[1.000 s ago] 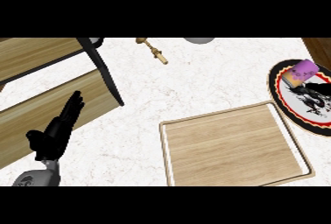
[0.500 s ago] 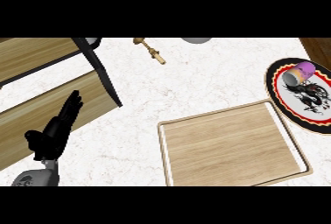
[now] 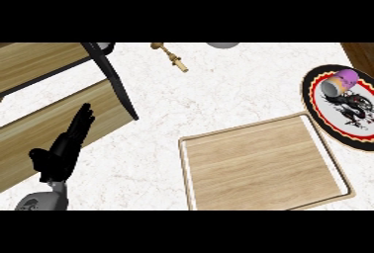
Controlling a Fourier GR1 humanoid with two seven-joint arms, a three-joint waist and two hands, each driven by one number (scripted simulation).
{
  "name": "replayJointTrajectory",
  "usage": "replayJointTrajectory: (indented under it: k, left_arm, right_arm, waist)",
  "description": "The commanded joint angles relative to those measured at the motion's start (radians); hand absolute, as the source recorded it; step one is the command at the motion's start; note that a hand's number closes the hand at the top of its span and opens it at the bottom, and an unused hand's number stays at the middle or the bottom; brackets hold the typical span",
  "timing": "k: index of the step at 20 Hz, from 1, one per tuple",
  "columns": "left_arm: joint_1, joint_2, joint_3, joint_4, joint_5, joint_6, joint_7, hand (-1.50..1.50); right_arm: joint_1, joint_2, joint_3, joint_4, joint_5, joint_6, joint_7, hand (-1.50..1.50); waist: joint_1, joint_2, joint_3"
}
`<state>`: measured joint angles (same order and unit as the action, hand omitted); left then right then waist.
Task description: Pick the can from the tray and place it in the plate
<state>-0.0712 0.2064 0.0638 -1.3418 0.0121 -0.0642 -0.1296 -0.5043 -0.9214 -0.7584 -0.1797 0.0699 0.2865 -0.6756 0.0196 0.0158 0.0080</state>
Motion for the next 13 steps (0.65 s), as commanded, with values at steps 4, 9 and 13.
replayJointTrajectory:
  k: [4,9,13]
  left_arm:
    - [0.007,-0.002,-0.006,-0.021,-0.002,-0.002,0.018,0.0]
    - [0.006,0.0,-0.008,-0.022,-0.015,0.005,0.01,0.0]
    - [-0.021,-0.018,-0.009,0.021,-0.015,0.008,-0.012,0.0]
  right_arm:
    - [0.135,-0.03,0.009,0.007,0.013,0.126,-0.143,-1.5]
    - [0.164,-0.029,0.021,0.004,0.028,0.11,-0.17,-1.5]
    - [0.161,0.001,0.014,-0.001,0.025,0.047,-0.195,-1.5]
  waist:
    - [0.008,0.0,0.003]
    - [0.015,0.002,0.006]
    - [0.012,0.005,0.005]
